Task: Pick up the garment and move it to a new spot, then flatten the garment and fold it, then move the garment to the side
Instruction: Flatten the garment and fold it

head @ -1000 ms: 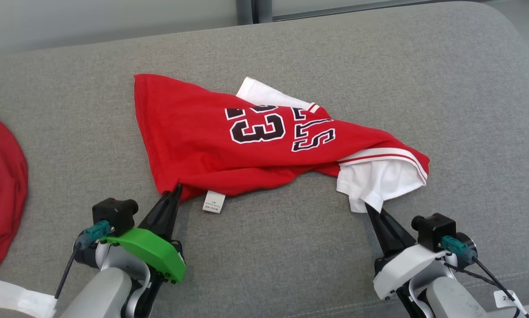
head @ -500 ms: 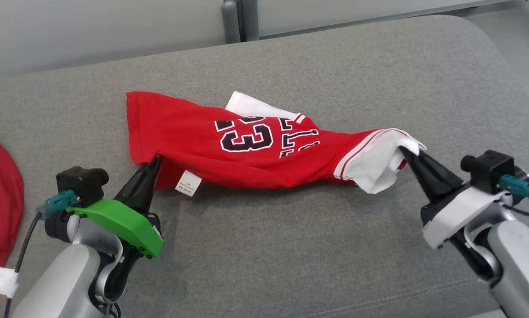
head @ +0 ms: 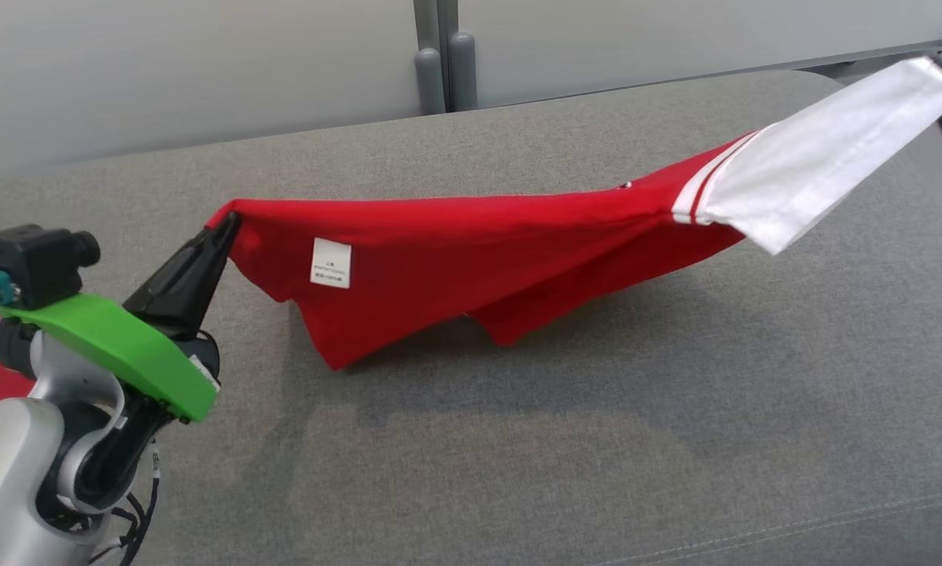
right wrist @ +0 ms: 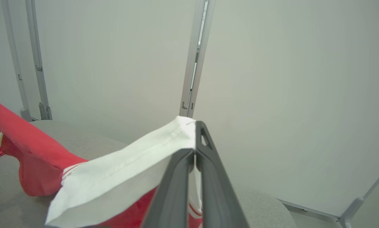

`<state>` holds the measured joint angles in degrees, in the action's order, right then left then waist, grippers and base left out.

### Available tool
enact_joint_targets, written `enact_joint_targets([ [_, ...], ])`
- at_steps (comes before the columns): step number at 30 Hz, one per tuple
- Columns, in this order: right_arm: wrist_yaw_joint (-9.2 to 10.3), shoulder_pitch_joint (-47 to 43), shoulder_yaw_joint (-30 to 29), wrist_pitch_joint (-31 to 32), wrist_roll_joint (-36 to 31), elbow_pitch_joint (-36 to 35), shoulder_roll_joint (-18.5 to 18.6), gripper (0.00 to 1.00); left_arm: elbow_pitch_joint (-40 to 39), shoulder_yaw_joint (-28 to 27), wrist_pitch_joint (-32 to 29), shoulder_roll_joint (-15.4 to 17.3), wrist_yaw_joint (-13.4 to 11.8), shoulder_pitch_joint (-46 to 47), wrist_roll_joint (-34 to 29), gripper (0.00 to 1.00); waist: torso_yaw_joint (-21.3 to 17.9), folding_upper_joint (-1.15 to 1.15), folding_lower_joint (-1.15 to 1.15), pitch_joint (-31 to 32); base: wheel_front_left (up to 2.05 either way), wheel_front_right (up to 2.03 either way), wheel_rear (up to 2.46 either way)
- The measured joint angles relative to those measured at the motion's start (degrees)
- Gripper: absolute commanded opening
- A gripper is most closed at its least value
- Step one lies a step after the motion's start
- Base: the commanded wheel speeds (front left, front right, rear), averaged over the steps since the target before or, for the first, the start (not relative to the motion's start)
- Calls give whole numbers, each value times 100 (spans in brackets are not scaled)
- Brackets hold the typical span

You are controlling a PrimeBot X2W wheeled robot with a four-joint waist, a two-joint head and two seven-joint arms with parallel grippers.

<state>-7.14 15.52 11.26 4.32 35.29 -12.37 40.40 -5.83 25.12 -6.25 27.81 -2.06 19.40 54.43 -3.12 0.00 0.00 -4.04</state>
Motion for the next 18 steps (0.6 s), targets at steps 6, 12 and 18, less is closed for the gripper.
enact_joint_targets([
  [6, 0, 48, -805, 269, 533, -467, 409, 0, -767, -316, -570, 413, -89, 2, 520, 0, 8, 0, 0, -15, 0, 0, 0],
  [12, 0, 28, -947, 644, 1061, -525, 563, 0, -1021, -387, -1319, 532, -222, 1, 1215, 0, -38, 0, 0, -121, 0, 0, 0],
  [18, 0, -203, -213, 842, 1151, -333, 378, 0, -746, -166, -1959, 396, -352, -11, 1758, 0, -111, 0, 0, -394, 0, 0, 0],
])
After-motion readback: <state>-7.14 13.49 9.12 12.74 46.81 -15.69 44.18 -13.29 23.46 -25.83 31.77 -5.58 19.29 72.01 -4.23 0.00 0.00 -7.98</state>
